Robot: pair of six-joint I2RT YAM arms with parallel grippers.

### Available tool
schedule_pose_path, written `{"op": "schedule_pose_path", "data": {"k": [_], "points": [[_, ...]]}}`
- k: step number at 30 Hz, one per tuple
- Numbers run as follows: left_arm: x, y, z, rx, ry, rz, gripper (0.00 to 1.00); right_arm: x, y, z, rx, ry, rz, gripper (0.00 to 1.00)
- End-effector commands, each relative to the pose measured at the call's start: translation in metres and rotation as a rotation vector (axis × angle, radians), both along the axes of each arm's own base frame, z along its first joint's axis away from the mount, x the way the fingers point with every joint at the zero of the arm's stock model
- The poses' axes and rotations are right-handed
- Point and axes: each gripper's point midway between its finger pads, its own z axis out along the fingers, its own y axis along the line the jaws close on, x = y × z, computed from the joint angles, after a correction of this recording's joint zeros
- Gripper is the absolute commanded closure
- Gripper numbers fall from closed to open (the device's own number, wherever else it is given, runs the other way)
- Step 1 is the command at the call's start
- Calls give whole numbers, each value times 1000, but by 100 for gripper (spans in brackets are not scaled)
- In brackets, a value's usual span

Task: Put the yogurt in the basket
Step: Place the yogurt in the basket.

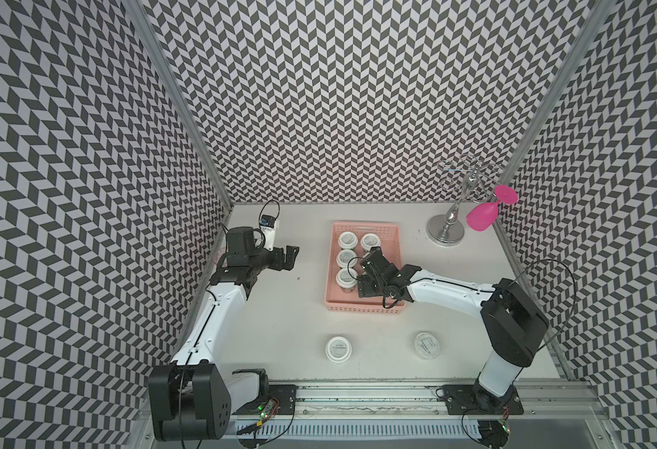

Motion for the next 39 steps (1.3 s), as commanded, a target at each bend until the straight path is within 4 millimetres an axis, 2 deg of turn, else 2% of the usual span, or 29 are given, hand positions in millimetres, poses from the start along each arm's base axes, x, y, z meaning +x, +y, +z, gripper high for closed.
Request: {"op": "schedule_pose_path", "data": {"k": [1, 7, 14, 23, 33, 39], "points": [[0, -1, 6, -12, -27, -7, 0, 2, 3, 14, 2, -39, 5, 12], [-2, -4, 11, -7, -40, -33, 0, -3, 1, 36, 31, -57, 6, 10], [-6, -10, 18, 2, -60, -89, 0, -9, -11, 59, 38, -92, -8, 8], [-17, -32, 32, 9, -87, -209, 0, -3, -35, 86, -19, -180, -44, 2], [-31, -71, 23, 100, -81, -339, 0, 7, -61, 90, -6, -188, -76, 1], [-30, -75, 21, 77, -70, -337, 0, 13, -41, 82, 34, -146, -24, 7]]}}
